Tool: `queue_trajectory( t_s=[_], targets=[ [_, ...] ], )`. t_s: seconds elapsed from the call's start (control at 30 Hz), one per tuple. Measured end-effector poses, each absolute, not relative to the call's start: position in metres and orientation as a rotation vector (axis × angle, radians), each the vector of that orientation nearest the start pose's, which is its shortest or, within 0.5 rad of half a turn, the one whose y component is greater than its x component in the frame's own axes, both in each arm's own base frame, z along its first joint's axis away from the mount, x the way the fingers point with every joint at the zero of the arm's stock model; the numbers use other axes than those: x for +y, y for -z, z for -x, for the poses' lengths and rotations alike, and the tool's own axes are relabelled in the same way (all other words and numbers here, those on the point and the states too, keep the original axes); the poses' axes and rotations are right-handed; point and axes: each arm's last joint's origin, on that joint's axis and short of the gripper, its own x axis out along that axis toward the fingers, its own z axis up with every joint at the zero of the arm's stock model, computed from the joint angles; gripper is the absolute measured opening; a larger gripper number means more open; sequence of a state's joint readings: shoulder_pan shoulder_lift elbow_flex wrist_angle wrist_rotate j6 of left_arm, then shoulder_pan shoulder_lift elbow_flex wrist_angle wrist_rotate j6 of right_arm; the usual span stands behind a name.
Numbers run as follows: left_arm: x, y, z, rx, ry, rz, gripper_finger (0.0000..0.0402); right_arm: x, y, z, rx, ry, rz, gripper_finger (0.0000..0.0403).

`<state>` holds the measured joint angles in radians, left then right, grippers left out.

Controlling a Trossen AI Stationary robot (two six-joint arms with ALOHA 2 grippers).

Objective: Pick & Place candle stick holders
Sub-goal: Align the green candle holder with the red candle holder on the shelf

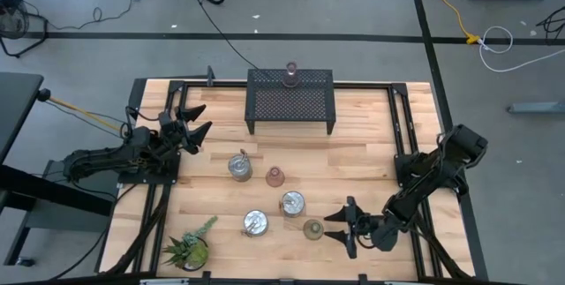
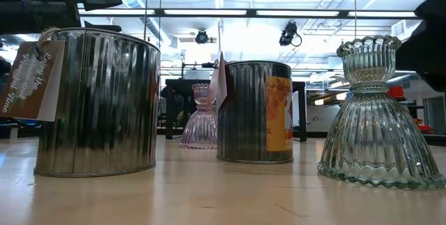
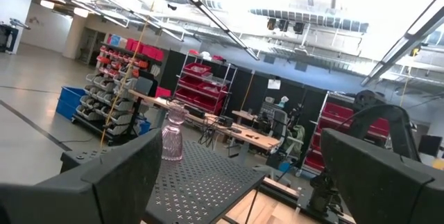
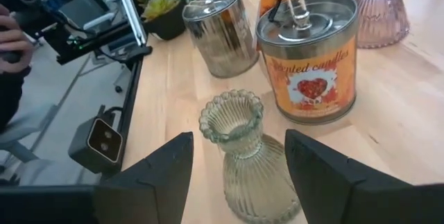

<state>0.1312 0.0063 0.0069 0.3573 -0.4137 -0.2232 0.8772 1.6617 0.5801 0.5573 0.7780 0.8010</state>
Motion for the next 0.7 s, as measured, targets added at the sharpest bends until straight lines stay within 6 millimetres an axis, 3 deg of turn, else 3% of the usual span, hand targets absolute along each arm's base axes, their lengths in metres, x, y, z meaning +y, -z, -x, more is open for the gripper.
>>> queue_trajectory(
  t_s=[0.27, 0.7],
  targets=[
    [0.023, -0.198, -0.087, -0.417, -0.497, 0.266, 0.0390, 0.217, -0.121, -0.211, 0.382, 0.059, -0.391, 0.0225],
    [0.022, -0.198, -0.088, -0.410, -0.453, 0.259, 0.0390, 0.223, -0.119, -0.238, 0.403, 0.053, -0.327, 0.0225]
  ],
)
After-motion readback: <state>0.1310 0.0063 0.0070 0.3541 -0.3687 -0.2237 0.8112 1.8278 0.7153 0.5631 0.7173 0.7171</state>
